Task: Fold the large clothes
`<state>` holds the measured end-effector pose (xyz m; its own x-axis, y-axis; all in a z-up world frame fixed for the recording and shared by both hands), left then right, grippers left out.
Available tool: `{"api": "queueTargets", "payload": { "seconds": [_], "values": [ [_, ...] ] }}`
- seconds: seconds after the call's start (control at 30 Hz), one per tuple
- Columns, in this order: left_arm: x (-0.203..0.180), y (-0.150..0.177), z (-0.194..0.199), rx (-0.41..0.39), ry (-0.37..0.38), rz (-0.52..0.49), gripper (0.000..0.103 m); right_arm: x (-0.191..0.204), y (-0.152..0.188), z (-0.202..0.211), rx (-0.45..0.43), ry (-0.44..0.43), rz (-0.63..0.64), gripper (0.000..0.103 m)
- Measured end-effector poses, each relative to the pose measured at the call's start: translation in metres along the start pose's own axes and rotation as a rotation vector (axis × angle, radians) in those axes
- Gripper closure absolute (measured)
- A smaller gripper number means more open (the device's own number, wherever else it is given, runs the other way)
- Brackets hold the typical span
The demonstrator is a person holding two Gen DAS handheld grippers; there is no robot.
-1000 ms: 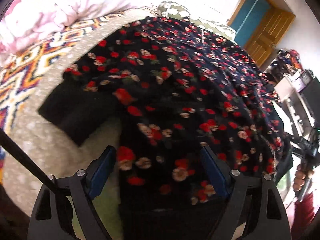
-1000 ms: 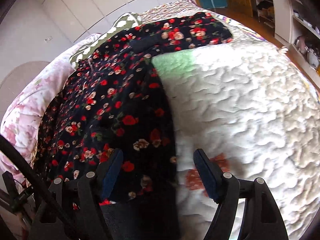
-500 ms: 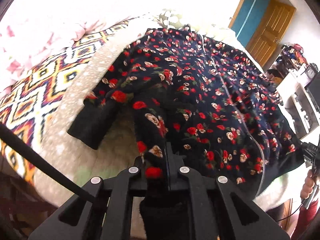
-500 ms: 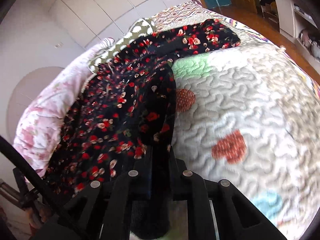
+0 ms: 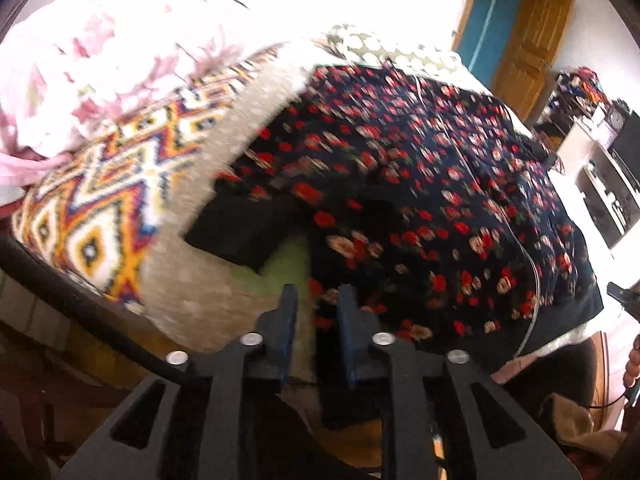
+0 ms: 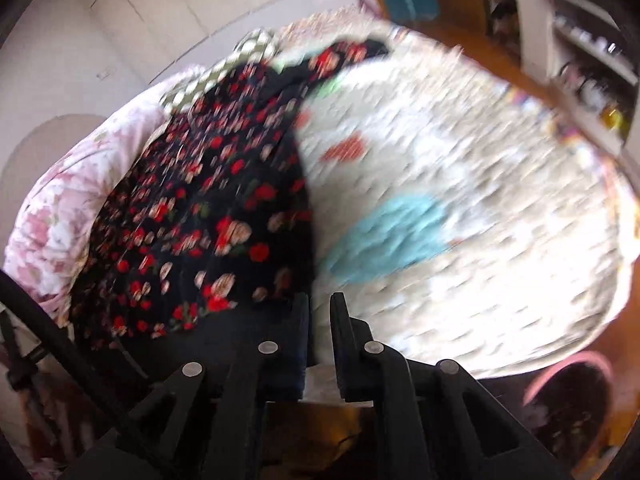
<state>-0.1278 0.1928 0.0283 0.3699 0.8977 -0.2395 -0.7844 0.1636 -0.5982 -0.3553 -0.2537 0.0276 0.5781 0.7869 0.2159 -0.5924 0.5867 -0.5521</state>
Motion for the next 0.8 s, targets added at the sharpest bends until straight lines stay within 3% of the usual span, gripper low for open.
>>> {"api": "queueTargets", "payload": {
  "seconds": [0.03, 0.1, 0.17, 0.2, 0.27, 0.4, 0.43, 0.5, 0.53, 0.6, 0.67, 0.7, 0.8],
  "values": [
    [0.008, -0.007, 0.001, -0.019, -0.006, 0.014, 0.063, -0.003, -0.006, 0.006, -0.030, 0.026, 0.002, 0.078],
    [0.021, -0.021, 0.004, -0.050, -0.032, 0.041, 0.042, -0.001, -0.010, 0.013, -0.090, 0.060, -0.003, 0.048],
    [0.034, -0.040, -0.002, -0.075, -0.050, 0.060, 0.034, 0.000, -0.018, 0.015, -0.145, 0.082, -0.018, 0.046],
    [0.041, -0.052, -0.010, -0.088, -0.050, 0.064, 0.027, 0.002, -0.023, 0.011, -0.148, 0.085, -0.020, 0.046],
    [0.053, -0.068, -0.027, -0.099, -0.074, 0.070, 0.024, 0.014, -0.029, 0.002, -0.120, 0.082, -0.009, 0.046],
    [0.065, -0.092, -0.084, -0.011, -0.098, 0.032, 0.024, 0.040, -0.025, -0.014, -0.061, 0.101, 0.053, 0.046],
    [0.065, -0.093, -0.097, 0.024, -0.089, 0.020, 0.025, 0.046, -0.025, -0.018, -0.047, 0.112, 0.068, 0.046],
    [0.062, -0.091, -0.123, 0.135, -0.050, 0.009, 0.088, 0.055, -0.024, -0.025, -0.028, 0.124, 0.083, 0.046],
    [0.063, -0.091, -0.124, 0.136, -0.074, 0.009, 0.090, 0.058, -0.024, -0.027, -0.020, 0.134, 0.089, 0.046],
    [0.066, -0.096, -0.116, 0.129, -0.048, 0.020, 0.095, 0.061, -0.027, -0.031, -0.012, 0.156, 0.099, 0.046],
    [0.085, -0.110, -0.095, 0.079, -0.095, 0.052, 0.095, 0.064, -0.033, -0.033, -0.013, 0.167, 0.110, 0.046],
    [0.098, -0.117, -0.085, 0.054, -0.134, 0.070, 0.095, 0.066, -0.035, -0.034, -0.016, 0.173, 0.111, 0.046],
    [0.153, -0.146, -0.054, -0.028, -0.368, 0.138, 0.095, 0.067, -0.047, -0.039, -0.019, 0.188, 0.115, 0.046]
  ]
}}
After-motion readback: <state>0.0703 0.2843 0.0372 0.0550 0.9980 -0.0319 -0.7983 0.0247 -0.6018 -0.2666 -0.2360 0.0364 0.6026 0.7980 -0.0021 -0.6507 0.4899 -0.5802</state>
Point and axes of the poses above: each gripper's, at about its wrist camera, not at the fingertips, and z roughly against the way its jaws point, x to its left, y to its underside, the point moved 5 cm from there along -z, roughly the way its jaws point, and after that the axes turned 8 degrees about y, right-handed, at the moved point
